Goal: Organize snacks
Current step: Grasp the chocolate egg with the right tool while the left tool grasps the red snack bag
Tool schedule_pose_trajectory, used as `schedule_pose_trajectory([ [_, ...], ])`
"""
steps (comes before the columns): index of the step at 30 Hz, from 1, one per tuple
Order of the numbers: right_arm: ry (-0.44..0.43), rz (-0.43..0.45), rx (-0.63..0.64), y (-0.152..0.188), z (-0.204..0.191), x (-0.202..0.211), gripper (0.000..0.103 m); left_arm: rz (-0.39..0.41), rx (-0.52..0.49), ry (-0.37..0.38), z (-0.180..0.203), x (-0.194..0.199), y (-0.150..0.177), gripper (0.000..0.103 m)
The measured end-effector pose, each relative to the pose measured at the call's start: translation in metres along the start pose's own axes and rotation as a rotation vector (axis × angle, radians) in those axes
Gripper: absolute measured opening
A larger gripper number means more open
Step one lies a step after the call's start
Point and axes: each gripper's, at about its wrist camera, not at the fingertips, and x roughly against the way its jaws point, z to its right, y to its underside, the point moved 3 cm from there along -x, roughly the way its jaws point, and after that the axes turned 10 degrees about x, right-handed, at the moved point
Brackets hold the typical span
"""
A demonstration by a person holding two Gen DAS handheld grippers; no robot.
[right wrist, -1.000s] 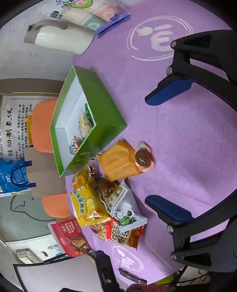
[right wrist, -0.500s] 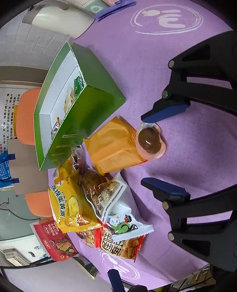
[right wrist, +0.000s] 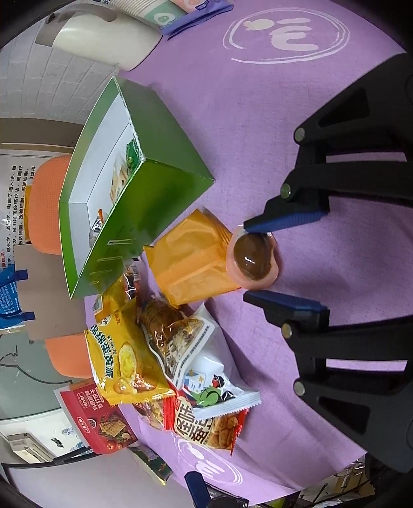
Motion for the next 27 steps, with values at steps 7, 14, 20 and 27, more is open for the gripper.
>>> schedule_pose_trajectory([
  [7,0.001,0.017,0.022,0.013,-0.007,0.023,0.039,0.001,0.027,-0.023,-0.014,0.002,0.002,0.099],
  [14,-0.008,0.021,0.016,0.022,-0.010,0.031,0.039,-0.031,0.046,-0.018,-0.024,-0.009,0.004,0.091],
  [20,-0.040,0.035,0.028,0.017,-0.020,0.030,0.039,-0.060,0.103,0.004,-0.034,-0.028,-0.004,0.081],
  [27,-0.048,0.015,0.037,0.019,-0.025,0.022,0.039,-0.128,0.206,0.026,-0.056,-0.063,-0.013,0.070],
])
